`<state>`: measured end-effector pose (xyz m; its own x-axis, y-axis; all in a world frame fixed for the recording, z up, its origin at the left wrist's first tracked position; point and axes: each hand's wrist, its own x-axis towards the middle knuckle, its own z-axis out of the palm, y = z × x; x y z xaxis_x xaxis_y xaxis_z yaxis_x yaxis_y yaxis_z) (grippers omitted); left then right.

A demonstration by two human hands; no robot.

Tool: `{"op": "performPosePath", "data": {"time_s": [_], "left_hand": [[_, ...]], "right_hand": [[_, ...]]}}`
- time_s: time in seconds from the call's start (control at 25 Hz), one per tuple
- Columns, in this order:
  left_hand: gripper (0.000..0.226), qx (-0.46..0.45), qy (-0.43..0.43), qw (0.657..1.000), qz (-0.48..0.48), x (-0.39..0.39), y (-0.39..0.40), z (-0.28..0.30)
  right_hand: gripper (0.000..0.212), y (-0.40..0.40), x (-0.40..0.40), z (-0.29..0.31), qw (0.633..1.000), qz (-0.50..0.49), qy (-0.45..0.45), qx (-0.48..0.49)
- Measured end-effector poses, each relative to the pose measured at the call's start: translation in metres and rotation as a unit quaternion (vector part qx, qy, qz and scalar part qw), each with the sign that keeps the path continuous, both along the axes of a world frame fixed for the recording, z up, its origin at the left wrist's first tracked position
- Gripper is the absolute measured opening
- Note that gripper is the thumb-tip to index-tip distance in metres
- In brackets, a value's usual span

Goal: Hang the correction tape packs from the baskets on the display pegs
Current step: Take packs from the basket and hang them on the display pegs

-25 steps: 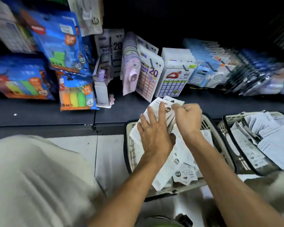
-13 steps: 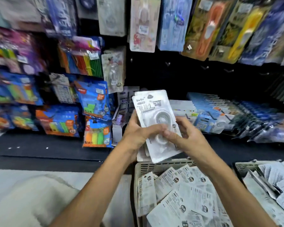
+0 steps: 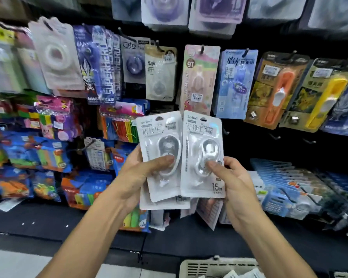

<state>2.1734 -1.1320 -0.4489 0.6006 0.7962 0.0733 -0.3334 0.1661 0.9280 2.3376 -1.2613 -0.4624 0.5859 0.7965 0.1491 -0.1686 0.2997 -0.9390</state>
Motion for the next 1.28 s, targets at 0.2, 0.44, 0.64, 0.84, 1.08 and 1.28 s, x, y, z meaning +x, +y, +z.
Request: {"op": "performPosePath", "data": {"time_s": [0.2, 0.44, 0.64, 0.84, 1.08, 1.28], "left_hand": [[0.058, 0.096, -0.003, 0.969, 0.229, -0.025, 0.042, -0.002], [0.057, 0.141, 0.002, 0.969, 0.201, -0.012, 0.051, -0.013], [0.06, 0.138, 0.058, 0.978, 0.147, 0.002, 0.046, -0.017], [0.06, 0.034, 0.017, 0.999, 0.033, -0.001, 0.047, -0.016], [0.024, 0.097, 0.015, 0.954, 0.284, -0.014, 0.055, -0.008], [0.023, 0.105, -0.007, 0.96, 0.26, -0.002, 0.042, -0.008]], "right_hand": [[0.025, 0.05, 0.008, -0.012, 0.99, -0.068, -0.093, -0.084], [0.056, 0.075, -0.007, -0.031, 0.956, -0.184, -0.165, -0.16], [0.055, 0.079, -0.016, -0.032, 0.979, 0.002, -0.194, -0.065], [0.022, 0.073, -0.005, -0.036, 0.999, 0.016, -0.024, -0.043], [0.006, 0.053, 0.016, -0.035, 0.98, -0.1, -0.144, -0.097], [0.067, 0.059, 0.003, -0.032, 0.991, -0.03, 0.005, -0.132]]}}
